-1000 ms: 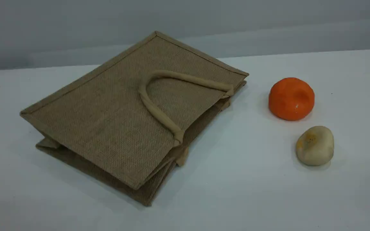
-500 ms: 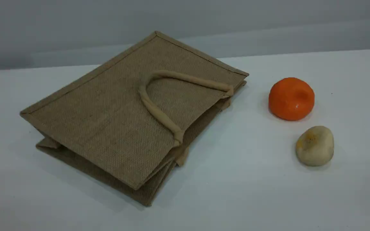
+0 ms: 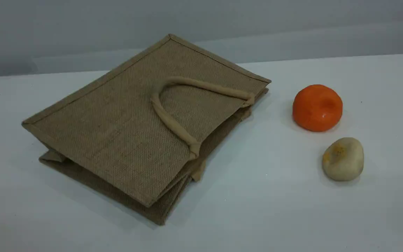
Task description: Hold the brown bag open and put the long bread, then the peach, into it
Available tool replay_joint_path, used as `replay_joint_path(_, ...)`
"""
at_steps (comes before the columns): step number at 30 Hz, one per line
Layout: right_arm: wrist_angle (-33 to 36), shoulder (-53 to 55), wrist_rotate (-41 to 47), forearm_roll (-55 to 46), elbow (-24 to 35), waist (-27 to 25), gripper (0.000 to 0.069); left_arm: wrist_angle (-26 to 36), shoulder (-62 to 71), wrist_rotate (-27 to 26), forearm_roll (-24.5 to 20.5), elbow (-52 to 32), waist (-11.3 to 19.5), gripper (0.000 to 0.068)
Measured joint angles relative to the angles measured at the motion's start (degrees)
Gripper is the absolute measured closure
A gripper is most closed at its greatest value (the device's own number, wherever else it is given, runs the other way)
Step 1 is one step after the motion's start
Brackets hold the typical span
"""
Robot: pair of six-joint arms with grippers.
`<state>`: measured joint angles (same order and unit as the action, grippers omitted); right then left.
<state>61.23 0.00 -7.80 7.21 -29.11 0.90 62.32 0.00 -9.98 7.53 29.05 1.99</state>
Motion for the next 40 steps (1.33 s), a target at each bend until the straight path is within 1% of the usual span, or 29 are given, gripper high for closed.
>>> replay_joint_path(3, 0.0, 0.0, 0.0, 0.1, 0.0, 0.9, 0.0143, 0.0, 0.0, 0.0, 0.0, 0.0, 0.0, 0.0094)
replay_joint_path(40, 0.0, 0.0, 0.0, 0.1, 0.0, 0.9, 0.0143, -0.1, 0.0, 0.0, 0.0, 0.0, 0.0, 0.0094)
